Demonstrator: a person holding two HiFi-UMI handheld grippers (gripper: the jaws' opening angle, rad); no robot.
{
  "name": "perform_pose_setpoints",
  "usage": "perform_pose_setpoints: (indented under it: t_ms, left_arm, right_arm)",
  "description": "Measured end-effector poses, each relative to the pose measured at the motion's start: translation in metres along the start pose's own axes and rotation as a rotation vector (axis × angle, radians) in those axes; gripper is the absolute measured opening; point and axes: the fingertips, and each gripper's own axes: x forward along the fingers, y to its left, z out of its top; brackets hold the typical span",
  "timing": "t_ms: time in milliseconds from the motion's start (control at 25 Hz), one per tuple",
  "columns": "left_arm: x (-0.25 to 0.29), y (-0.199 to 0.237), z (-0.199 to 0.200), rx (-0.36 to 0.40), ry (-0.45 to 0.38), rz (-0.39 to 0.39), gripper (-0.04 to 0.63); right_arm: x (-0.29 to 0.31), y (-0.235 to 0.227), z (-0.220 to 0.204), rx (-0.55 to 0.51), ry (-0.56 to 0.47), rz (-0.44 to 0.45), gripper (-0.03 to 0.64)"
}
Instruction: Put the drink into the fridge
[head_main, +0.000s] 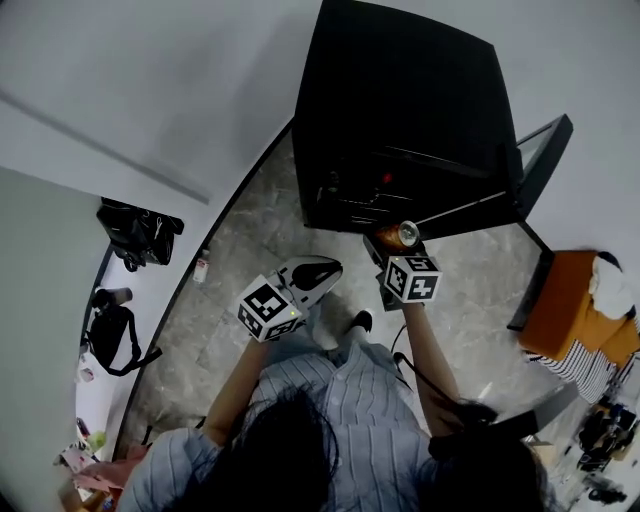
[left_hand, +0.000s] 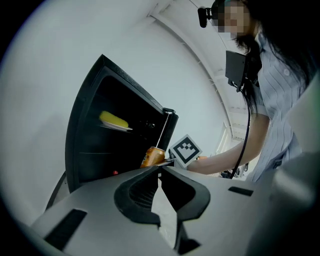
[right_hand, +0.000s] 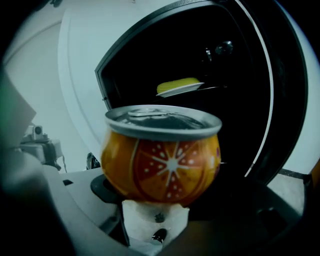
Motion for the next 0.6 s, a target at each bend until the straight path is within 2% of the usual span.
perform_pose_setpoints:
  t_ms: [320, 600]
  left_arm:
    - [-0.005, 0.026, 0.006, 0.042, 0.034, -0.051, 0.011]
    - [-0.009, 0.037, 0.01, 0.028, 0.033, -0.078, 0.011]
  right_arm:
    - [0.06, -0.02, 0.015, -0.009, 0.004, -0.078, 0.327]
    - [0.1, -0.047, 0.022, 0.029, 0.003, -0.154, 0.327]
